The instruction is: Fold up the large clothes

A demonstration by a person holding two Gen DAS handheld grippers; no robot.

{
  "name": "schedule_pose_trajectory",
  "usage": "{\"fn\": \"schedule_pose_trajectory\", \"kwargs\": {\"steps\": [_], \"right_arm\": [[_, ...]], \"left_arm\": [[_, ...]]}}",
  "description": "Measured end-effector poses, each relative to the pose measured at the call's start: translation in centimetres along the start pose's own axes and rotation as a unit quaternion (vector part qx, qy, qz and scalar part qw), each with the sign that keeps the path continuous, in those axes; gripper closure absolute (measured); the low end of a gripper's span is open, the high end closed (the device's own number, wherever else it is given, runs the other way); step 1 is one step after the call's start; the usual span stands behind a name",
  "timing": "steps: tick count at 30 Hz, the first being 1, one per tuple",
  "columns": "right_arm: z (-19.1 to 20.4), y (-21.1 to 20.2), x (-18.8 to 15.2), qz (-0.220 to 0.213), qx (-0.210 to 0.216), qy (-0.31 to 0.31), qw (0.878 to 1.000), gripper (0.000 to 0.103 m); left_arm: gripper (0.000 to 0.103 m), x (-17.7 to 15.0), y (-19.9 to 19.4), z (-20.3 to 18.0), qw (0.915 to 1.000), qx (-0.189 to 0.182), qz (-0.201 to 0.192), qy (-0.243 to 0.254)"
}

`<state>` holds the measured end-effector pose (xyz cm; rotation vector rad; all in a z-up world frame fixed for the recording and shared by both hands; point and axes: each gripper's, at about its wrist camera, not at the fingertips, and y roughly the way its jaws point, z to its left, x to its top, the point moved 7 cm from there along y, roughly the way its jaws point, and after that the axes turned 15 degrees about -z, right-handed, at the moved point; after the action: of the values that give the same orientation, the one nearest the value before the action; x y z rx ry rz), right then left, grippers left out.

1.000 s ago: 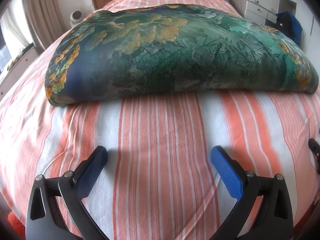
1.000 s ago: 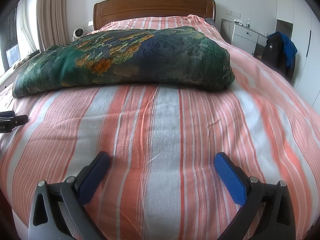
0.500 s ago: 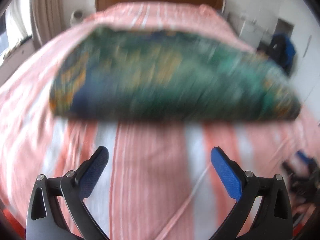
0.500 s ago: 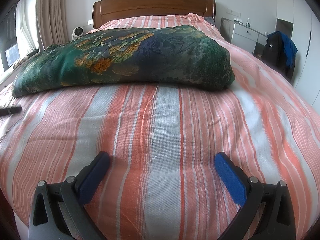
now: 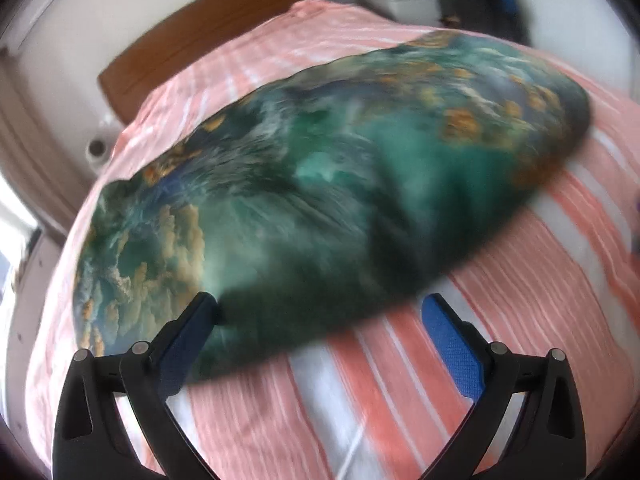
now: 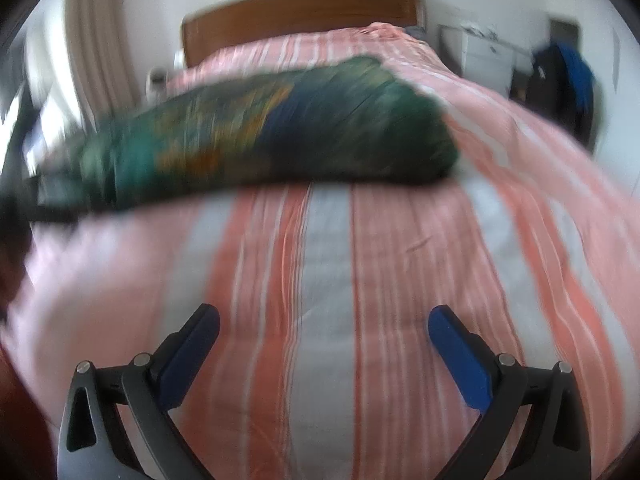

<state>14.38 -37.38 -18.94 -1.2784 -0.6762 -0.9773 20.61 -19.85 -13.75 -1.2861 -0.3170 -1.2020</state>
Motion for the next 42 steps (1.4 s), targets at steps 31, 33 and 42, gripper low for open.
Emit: {"fn": "schedule_pose_trajectory", "kwargs": {"steps": [31,33,42], "right_arm": [[12.8,0.6,9.5,-0.202,-0.013,-0.298,0.933,0.067],[14.8,0.1,8.9,-0.211,0.002,-0.333,0.919,0.067],[15.2,-0.7,9.4,-0.215,0.039,-0.321,0.922,0.067]], "left_arm": [[0.001,21.9,2.2,-8.9,0.9607,-0.264,0.045,-0.073],[0.001,21.7,2.2,-8.6,0.9696,-0.236,0.043,-0.049],[0.082,19.9,2.0,-4.9,0.9765,-0.194,0.04,-0.085]]}}
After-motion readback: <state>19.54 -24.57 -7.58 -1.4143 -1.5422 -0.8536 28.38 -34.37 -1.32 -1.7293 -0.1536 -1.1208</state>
